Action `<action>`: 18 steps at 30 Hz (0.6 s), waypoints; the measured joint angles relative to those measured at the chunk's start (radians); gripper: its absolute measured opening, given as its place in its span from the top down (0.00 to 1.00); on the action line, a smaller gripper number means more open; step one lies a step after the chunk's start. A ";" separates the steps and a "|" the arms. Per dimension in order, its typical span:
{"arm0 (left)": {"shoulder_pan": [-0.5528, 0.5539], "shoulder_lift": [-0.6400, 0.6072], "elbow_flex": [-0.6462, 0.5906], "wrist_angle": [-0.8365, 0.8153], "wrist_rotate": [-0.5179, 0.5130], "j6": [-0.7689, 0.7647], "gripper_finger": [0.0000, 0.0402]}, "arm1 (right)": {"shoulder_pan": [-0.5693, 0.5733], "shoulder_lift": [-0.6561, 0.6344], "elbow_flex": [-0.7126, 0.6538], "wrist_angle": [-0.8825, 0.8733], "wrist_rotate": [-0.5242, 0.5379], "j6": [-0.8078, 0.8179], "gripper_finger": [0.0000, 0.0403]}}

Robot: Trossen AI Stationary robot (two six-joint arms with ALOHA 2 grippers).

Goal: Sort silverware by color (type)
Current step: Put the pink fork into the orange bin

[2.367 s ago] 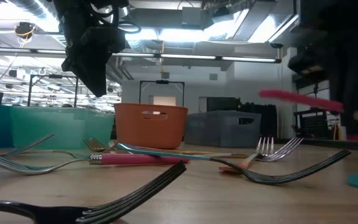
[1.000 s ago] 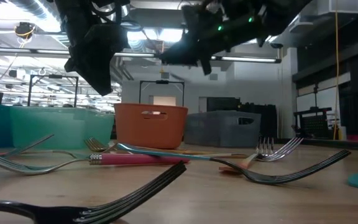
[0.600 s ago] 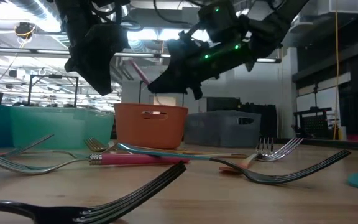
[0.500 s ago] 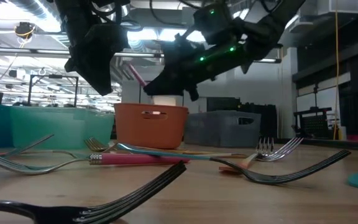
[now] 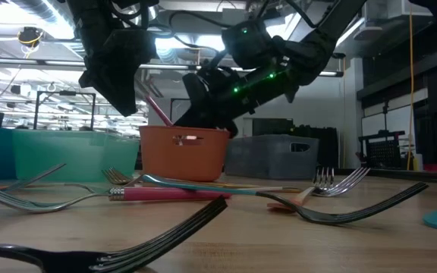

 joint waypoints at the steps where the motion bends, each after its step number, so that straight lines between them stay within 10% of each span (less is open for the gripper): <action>1: 0.000 0.000 0.000 0.000 0.000 0.000 0.80 | 0.000 0.000 0.000 -0.003 0.003 0.000 0.98; 18: 0.000 0.000 0.000 0.000 0.000 0.001 0.80 | 0.001 0.000 0.000 -0.045 0.044 0.052 0.98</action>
